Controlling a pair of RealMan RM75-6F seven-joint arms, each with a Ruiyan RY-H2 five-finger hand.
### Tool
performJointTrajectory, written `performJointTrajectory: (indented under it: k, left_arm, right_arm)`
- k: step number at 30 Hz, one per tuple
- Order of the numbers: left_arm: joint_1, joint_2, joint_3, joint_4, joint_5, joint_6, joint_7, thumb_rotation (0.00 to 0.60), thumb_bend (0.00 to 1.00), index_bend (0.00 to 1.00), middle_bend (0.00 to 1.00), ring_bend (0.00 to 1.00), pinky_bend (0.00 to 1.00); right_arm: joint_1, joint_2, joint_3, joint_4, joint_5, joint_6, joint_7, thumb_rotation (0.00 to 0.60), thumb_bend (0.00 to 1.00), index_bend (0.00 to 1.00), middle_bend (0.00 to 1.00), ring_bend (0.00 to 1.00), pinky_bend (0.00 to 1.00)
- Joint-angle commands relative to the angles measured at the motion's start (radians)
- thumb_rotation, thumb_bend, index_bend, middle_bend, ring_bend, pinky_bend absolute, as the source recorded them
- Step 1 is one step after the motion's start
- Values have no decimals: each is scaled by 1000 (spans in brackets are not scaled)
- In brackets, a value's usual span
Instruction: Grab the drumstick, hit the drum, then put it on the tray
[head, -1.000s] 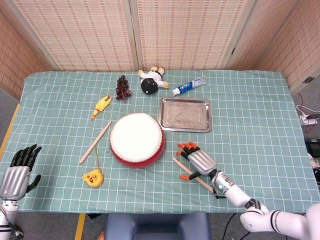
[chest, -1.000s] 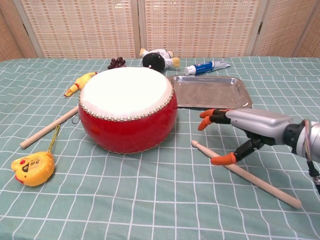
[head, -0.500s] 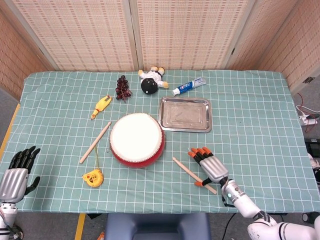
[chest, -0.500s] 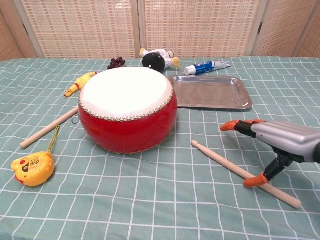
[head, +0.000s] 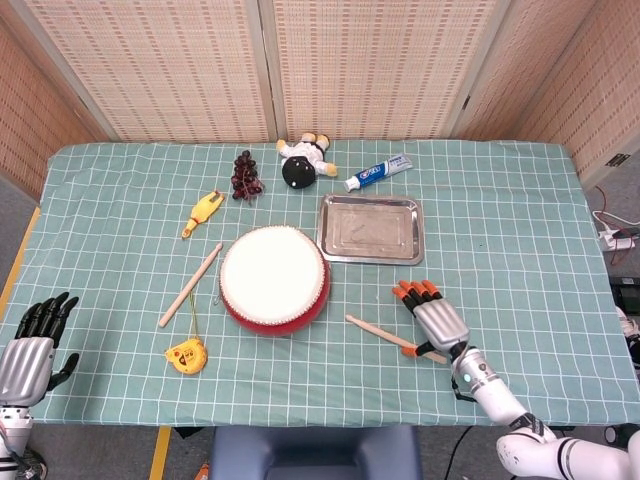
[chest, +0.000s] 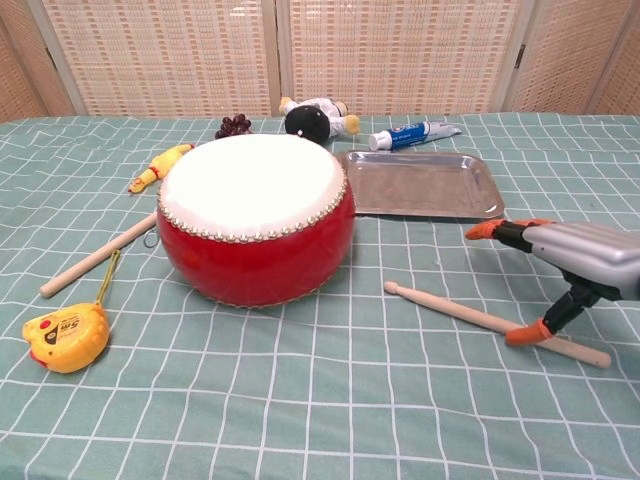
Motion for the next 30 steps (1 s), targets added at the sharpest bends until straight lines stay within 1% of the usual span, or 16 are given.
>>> performJointTrajectory:
  k: [1, 4, 6, 10, 11, 13, 14, 16, 18, 23, 30]
  left_arm:
    - [0, 0, 1, 0, 0, -1, 0, 600, 302, 25, 0, 0, 33]
    - [1, 1, 0, 1, -2, -1, 0, 600, 302, 25, 0, 0, 33]
    - [3, 2, -1, 2, -4, 1, 0, 600, 302, 25, 0, 0, 33]
    - [3, 3, -4, -1, -6, 2, 0, 600, 302, 25, 0, 0, 34]
    - [3, 3, -4, -1, -6, 2, 0, 600, 302, 25, 0, 0, 34]
    - [3, 3, -3, -1, -5, 1, 1, 600, 302, 25, 0, 0, 34]
    - [1, 3, -3, -2, -3, 1, 2, 600, 302, 25, 0, 0, 34]
    - [1, 4, -2, -1, 1, 2, 0, 600, 302, 25, 0, 0, 33]
    - [3, 4, -1, 1, -1, 2, -3, 600, 303, 25, 0, 0, 34]
    - [7, 3, -1, 11, -10, -1, -13, 600, 303, 25, 0, 0, 34]
    - [9, 0, -1, 20, -12, -4, -22, 600, 302, 25, 0, 0, 34]
  right_arm:
    - [11, 2, 19, 29, 29, -15, -23, 511, 55, 0, 0, 0, 0]
    - [20, 3, 37, 52, 50, -16, -52, 518, 55, 2, 0, 0, 0]
    - [24, 12, 47, 32, 52, -12, -49, 519, 59, 28, 0, 0, 0]
    - [29, 41, 57, -49, 36, -20, 27, 518, 87, 167, 0, 0, 0]
    - [30, 43, 57, -52, 34, -21, 31, 518, 91, 184, 0, 0, 0]
    - [33, 47, 58, -64, 29, -26, 48, 517, 107, 262, 0, 0, 0]
    - [39, 48, 59, -75, 23, -34, 64, 519, 120, 318, 0, 0, 0]
    - [66, 22, 67, -68, 25, -69, 78, 518, 147, 389, 0, 0, 0]
    - [78, 1, 70, -50, 30, -83, 83, 518, 173, 429, 0, 0, 0]
    - [103, -48, 68, -4, 34, -113, 90, 519, 190, 458, 0, 0, 0]
    - [111, -79, 64, 38, 35, -109, 83, 518, 226, 511, 0, 0, 0]
